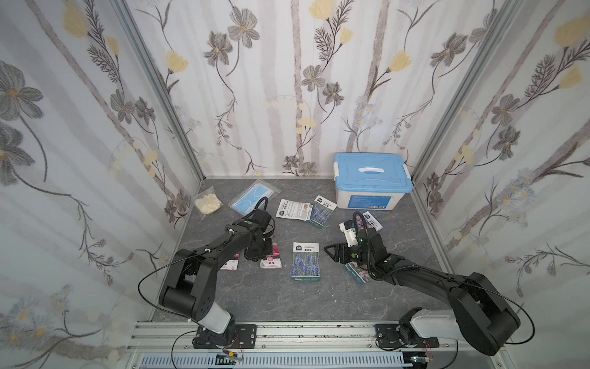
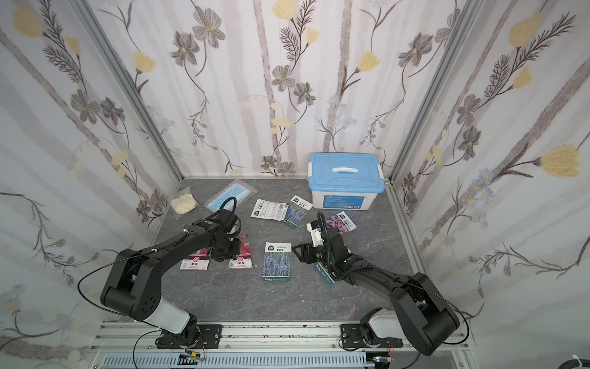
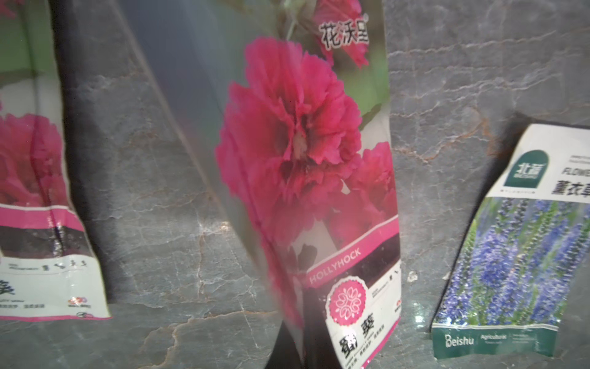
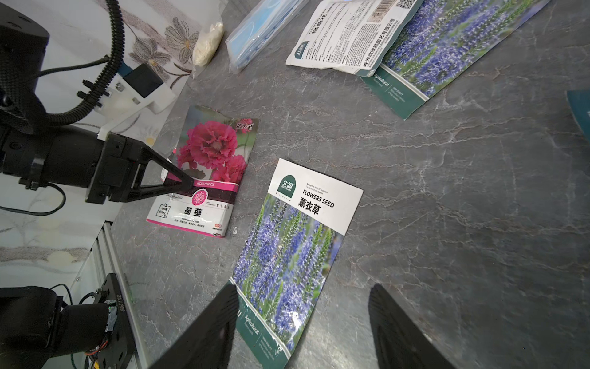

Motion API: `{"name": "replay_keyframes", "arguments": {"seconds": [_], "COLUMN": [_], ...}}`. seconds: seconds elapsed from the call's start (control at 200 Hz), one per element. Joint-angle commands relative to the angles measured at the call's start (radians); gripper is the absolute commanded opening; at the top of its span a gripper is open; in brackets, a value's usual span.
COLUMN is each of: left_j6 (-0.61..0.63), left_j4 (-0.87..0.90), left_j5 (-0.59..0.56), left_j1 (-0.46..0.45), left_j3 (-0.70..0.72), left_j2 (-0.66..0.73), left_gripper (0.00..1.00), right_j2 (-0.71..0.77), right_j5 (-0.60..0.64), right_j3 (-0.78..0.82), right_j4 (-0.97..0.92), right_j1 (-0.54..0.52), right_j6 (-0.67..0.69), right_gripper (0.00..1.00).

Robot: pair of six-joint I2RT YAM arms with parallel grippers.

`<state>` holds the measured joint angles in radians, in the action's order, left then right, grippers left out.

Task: Arrange the seed packets in a row
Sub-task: Place the seed packet at the center of the board.

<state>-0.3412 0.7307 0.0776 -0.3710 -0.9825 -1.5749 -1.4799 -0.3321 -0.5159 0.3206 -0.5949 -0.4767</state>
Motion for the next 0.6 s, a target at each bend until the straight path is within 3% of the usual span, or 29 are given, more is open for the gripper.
{"name": "replay_keyframes", "arguments": {"seconds": [0.0,0.055,0.25,0.36,0.48,0.594], "left_j6": [0.058,0.070,0.112,0.109,0.064,-0.012], "left_j4": [0.083,0.114,0.207,0.245,0.212,0.120], "left_j5": [-0.067,-0.099,-0.252,-0.294,-0.207,-0.136], "left_j1": [0.001,0.001,0.011,0.011,-0.014,-0.094], "left_j3": [-0.025,-0.037,-0.083,-0.144,-0.175,-0.146], "left_j2": [-0.022,-0.029,0.007,0.050,0.105,0.115], "left_gripper": [0.12,0.30,0.70,0.74,0.75,0.75], "right_j2": [-0.015,-0.024,-0.048,-0.053,-0.046,-0.043], "right_j5": [-0.011,-0.017,-0.028,-0.028,-0.030,-0.054], "right_j3": [-0.002,-0.002,0.003,0.005,0.011,0.015], "right_j4": [0.044,0.052,0.069,0.073,0.078,0.093], "right_j1": [0.002,0.003,0.002,0.003,0.012,0.035], "right_j6": [0.016,0.018,0.024,0.023,0.018,0.009], "right_gripper": [0.68,0.69,0.75,0.75,0.75,0.75]}}
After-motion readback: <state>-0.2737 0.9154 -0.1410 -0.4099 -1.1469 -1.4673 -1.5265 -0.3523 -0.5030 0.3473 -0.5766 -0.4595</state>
